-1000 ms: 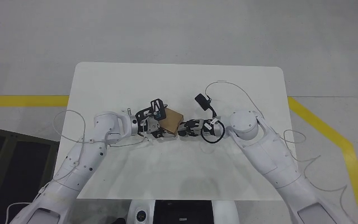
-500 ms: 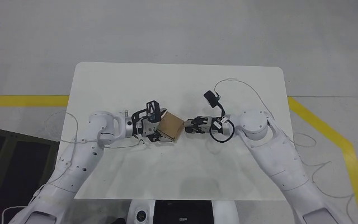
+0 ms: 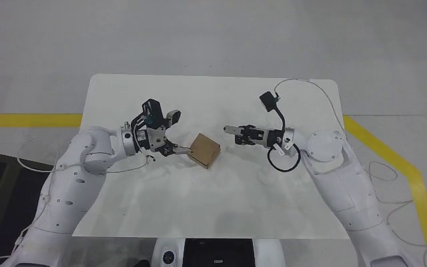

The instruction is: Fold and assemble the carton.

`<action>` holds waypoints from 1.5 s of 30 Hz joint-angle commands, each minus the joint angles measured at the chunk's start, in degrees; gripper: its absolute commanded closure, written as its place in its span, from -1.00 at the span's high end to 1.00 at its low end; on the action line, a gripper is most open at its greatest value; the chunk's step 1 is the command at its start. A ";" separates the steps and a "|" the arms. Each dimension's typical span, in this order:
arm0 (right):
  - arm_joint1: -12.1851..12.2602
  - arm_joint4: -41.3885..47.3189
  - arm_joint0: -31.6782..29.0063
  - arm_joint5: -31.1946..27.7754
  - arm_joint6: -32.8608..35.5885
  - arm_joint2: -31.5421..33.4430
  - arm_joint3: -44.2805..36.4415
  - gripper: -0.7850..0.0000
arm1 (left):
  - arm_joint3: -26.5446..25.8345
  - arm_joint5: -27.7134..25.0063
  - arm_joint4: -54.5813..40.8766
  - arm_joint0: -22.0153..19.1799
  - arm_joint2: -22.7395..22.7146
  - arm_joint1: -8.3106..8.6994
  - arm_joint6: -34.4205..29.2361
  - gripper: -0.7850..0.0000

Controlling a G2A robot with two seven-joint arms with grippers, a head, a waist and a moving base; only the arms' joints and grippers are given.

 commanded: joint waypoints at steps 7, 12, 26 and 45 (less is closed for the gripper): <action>0.30 -0.75 -0.63 -14.64 -12.12 6.10 -0.33 1.00 | 5.04 4.55 -1.02 -4.39 -3.35 0.17 1.16 1.00; 0.83 -4.75 -1.51 -17.08 -18.11 10.67 -2.43 1.00 | 6.32 5.33 -1.83 -5.94 -5.98 0.58 1.10 1.00; 1.48 -19.18 -0.55 -7.57 -28.07 16.08 -8.28 1.00 | 9.26 7.62 -4.23 -13.34 -7.65 1.15 -4.72 1.00; 1.43 -20.90 0.12 -4.93 -29.37 16.13 -8.56 1.00 | 9.56 7.72 -4.01 -14.13 -7.79 1.22 -4.95 1.00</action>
